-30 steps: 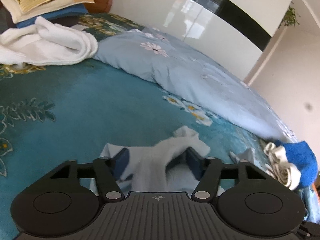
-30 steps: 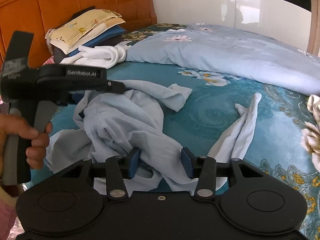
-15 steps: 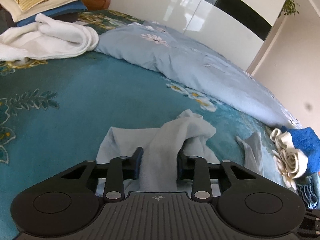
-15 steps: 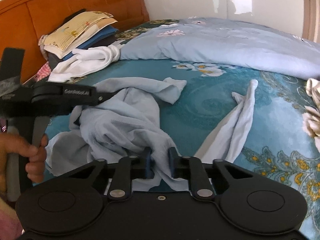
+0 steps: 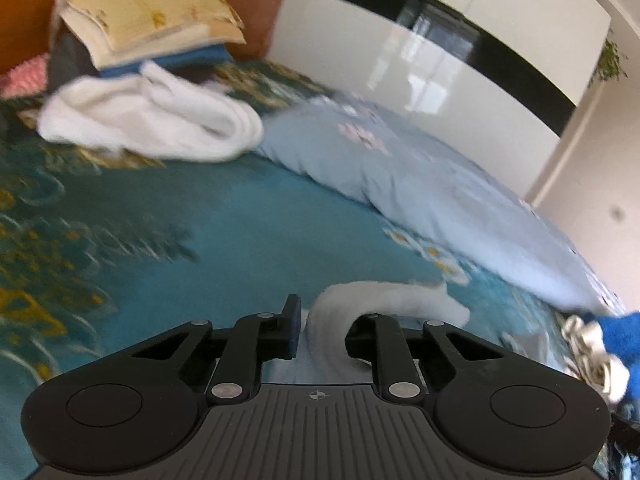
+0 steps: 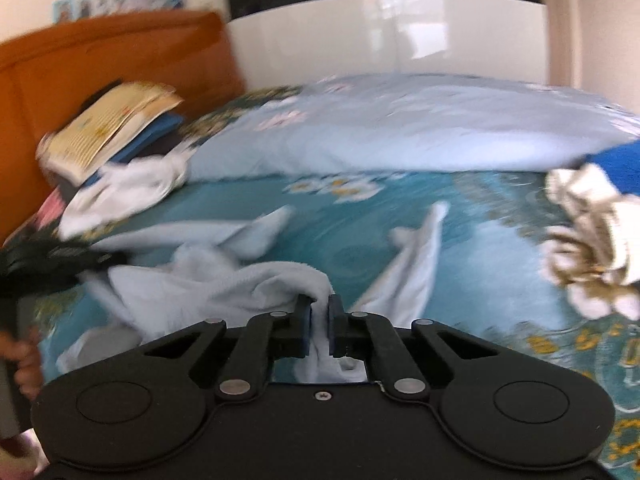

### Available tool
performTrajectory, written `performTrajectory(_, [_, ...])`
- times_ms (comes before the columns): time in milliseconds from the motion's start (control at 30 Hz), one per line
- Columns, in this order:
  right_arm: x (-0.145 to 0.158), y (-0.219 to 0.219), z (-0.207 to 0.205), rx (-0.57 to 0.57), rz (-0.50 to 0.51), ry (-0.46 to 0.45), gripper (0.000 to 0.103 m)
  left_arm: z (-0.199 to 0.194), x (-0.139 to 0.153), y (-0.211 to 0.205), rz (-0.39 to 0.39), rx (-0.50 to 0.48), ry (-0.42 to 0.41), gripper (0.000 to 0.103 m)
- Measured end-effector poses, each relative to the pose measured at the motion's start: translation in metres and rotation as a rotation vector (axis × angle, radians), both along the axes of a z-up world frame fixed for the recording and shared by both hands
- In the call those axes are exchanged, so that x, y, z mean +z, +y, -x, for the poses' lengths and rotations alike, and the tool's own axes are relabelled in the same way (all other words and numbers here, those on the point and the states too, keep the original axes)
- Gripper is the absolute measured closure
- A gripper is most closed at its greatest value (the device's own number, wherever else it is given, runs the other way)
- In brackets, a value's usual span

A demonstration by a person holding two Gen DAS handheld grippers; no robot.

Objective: Fold clothes

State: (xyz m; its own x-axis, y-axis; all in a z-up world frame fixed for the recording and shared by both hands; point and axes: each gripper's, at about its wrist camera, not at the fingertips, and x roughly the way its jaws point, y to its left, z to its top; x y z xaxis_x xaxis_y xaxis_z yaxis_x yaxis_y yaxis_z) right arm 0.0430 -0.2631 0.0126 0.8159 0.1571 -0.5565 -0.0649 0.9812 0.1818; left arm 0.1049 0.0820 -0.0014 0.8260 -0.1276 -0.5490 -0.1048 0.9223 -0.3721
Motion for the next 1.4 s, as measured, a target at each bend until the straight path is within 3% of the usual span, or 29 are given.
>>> performTrajectory(267, [0.007,-0.075,0.002,-0.225,-0.060,-0.015,0.097,0.009,0.016,0.039,0.030,0.109,-0.045,0.088])
performTrajectory(633, [-0.020,-0.115,0.014,-0.363,-0.084,0.012,0.098,0.030,0.023,0.092,0.052,0.248,-0.085,0.088])
performTrajectory(867, [-0.027,-0.117,0.022,-0.361,-0.066,0.028,0.098,0.044,0.005,0.097,0.031,0.254,-0.022,0.088])
performTrajectory(1200, [-0.053,-0.122,0.032,-0.370,-0.082,0.125,0.098,0.064,-0.038,0.101,0.034,0.255,0.113,0.086])
performTrajectory(1400, [-0.057,-0.118,0.028,-0.357,-0.044,0.156,0.097,0.063,-0.040,0.096,-0.013,0.240,0.139,0.086])
